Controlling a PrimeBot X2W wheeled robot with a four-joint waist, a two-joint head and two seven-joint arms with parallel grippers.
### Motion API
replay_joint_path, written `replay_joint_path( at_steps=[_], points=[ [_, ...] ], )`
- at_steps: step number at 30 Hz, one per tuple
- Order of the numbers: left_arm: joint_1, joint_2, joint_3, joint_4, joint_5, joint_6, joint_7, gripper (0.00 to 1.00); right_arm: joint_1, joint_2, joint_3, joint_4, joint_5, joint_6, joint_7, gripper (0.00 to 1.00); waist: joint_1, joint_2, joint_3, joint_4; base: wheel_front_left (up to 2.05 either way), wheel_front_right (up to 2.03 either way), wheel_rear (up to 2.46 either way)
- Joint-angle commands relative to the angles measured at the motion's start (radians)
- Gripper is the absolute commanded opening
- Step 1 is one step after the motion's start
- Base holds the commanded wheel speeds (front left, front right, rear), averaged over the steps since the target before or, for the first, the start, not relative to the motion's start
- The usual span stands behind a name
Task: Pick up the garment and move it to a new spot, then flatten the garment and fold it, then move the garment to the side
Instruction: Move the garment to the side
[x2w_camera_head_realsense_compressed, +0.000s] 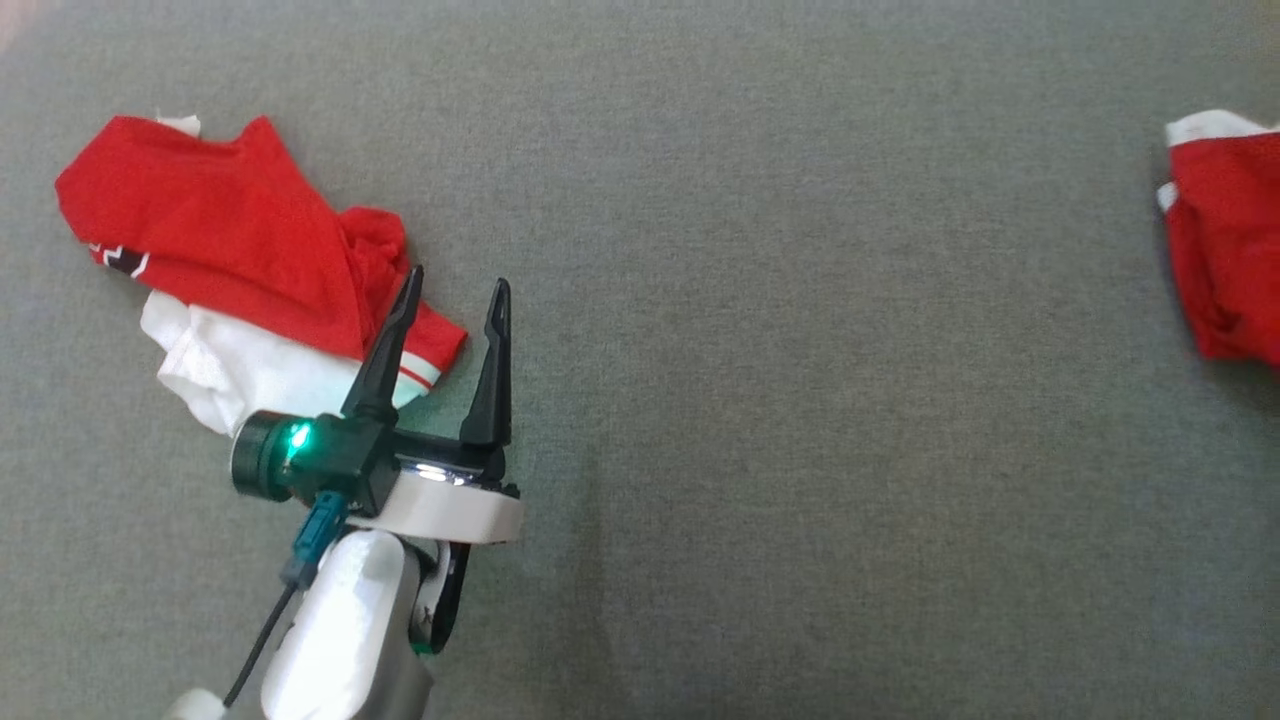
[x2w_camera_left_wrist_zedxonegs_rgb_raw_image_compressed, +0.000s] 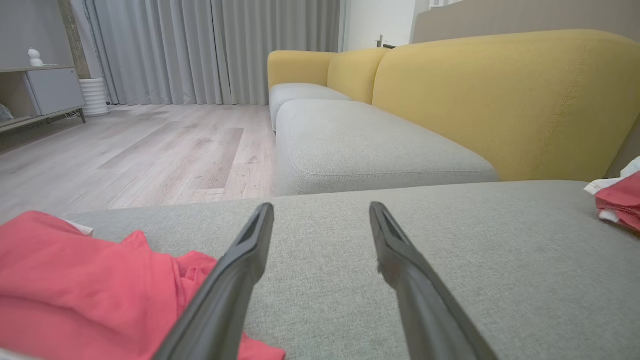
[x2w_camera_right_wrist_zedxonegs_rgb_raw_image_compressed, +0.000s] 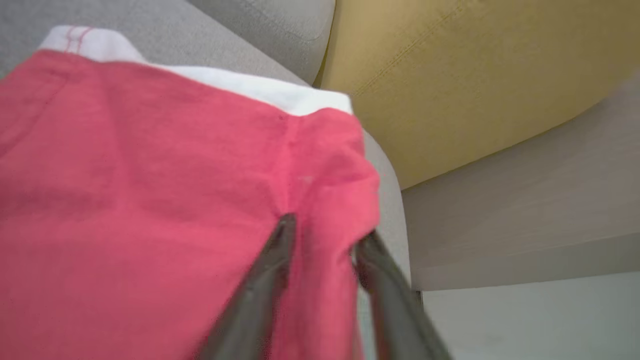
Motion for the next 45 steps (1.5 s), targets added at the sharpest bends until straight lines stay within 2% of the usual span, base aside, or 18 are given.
replay_joint_path(
  at_steps=[1, 8, 14, 21, 26, 35, 45],
  points=[
    [-0.018, 0.004, 0.039, -0.027, 0.010, -0.003, -0.008, 1.00, 0.007, -0.014, -0.007, -0.036, -0.014, -0.001, -0.007, 1.00, 0.0000, 0.0000, -0.012, -0.006, 0.00, 0.00, 0.00],
    [0.008, 0.005, 0.057, -0.032, 0.013, -0.004, -0.008, 1.00, 0.038, 0.100, -0.095, -0.121, -0.076, -0.001, -0.025, 1.00, 0.0000, 0.0000, -0.085, -0.039, 0.00, 0.00, 0.00],
    [0.046, 0.005, 0.080, -0.033, 0.010, 0.002, -0.008, 1.00, 0.065, 0.236, -0.139, -0.231, -0.060, -0.001, -0.075, 1.00, 0.0000, 0.0000, -0.185, -0.070, 0.00, 0.00, 0.00],
    [0.121, 0.005, 0.116, -0.051, -0.005, 0.019, -0.008, 1.00, 0.159, 0.409, -0.137, -0.385, 0.027, -0.001, -0.153, 1.00, 0.0000, 0.0000, -0.276, -0.085, 0.00, 0.00, 0.00],
    [0.175, 0.010, 0.145, -0.070, -0.010, 0.019, -0.008, 1.00, 0.253, 0.492, -0.083, -0.494, 0.110, -0.001, -0.209, 1.00, 0.0000, 0.0000, -0.310, -0.095, 0.00, 0.00, 0.00],
    [0.235, 0.010, 0.184, -0.074, -0.008, 0.018, -0.008, 1.00, 0.494, 0.554, -0.081, -0.615, 0.188, -0.001, -0.246, 1.00, 0.0000, 0.0000, -0.335, -0.098, 0.00, 0.00, 0.00],
    [0.273, 0.006, 0.205, -0.083, -0.015, 0.013, -0.008, 1.00, 0.683, 0.557, -0.064, -0.714, 0.298, -0.001, -0.266, 1.00, 0.0000, 0.0000, -0.338, -0.101, 0.00, 0.00, 0.00]
  ],
)
